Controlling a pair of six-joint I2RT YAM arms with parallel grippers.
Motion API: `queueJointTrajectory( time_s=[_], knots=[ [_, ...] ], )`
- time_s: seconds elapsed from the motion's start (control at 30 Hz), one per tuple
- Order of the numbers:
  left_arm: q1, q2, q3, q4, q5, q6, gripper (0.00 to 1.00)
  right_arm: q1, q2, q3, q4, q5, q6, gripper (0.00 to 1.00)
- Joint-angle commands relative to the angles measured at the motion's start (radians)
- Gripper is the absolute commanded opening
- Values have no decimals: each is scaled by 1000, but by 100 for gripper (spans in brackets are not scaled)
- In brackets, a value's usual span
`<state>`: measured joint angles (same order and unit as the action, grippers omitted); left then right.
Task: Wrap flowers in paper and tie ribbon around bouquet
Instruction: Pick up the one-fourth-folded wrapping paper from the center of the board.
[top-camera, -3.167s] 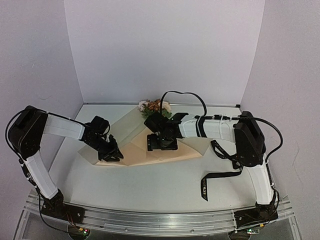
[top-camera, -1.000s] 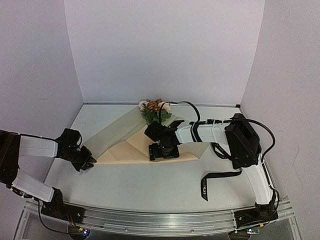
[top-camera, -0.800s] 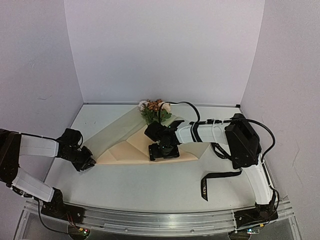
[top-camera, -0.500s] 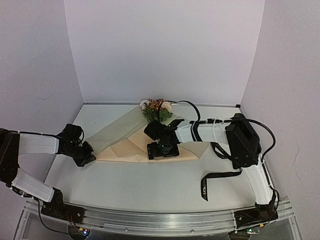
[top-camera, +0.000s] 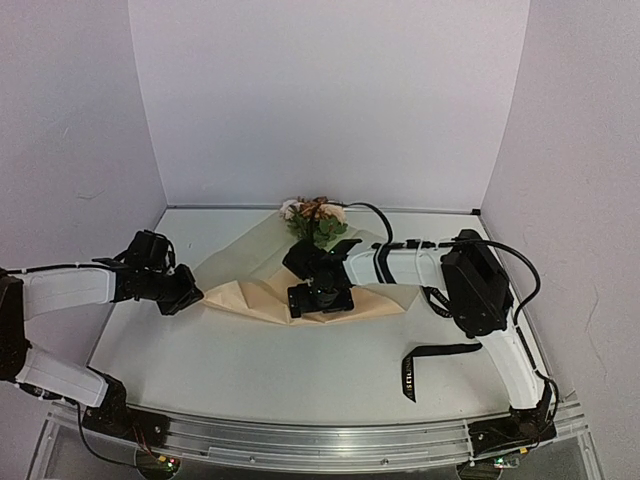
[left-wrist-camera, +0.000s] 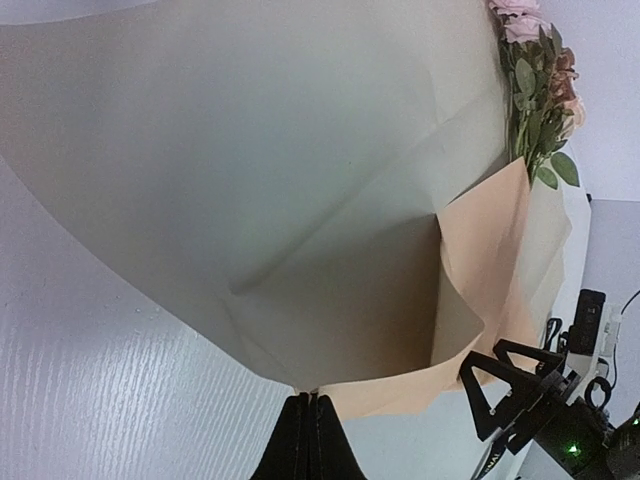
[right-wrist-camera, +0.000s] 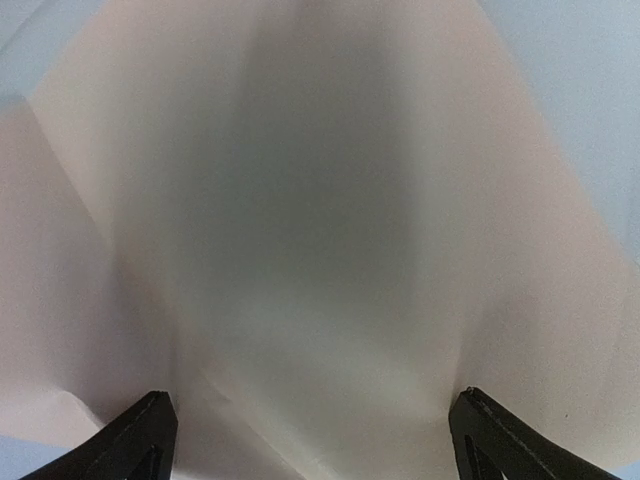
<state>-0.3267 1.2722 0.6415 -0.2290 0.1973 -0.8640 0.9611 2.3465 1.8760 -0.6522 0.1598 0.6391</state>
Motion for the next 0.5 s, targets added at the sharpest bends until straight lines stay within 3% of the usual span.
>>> queueJointTrajectory(
  time_s=[0.0,0.2,0.47],
  knots=[
    [-1,-33,29,-59,-53,-22,0,7,31,43,-36,35,-14,98],
    [17,-8,-51,-118,-89,-96,0,7,-20,27,-53,53,-18,98],
    [62,5,-104,-118,-83,-80,0,41,-116,59,-52,19,-39,97]
  ],
)
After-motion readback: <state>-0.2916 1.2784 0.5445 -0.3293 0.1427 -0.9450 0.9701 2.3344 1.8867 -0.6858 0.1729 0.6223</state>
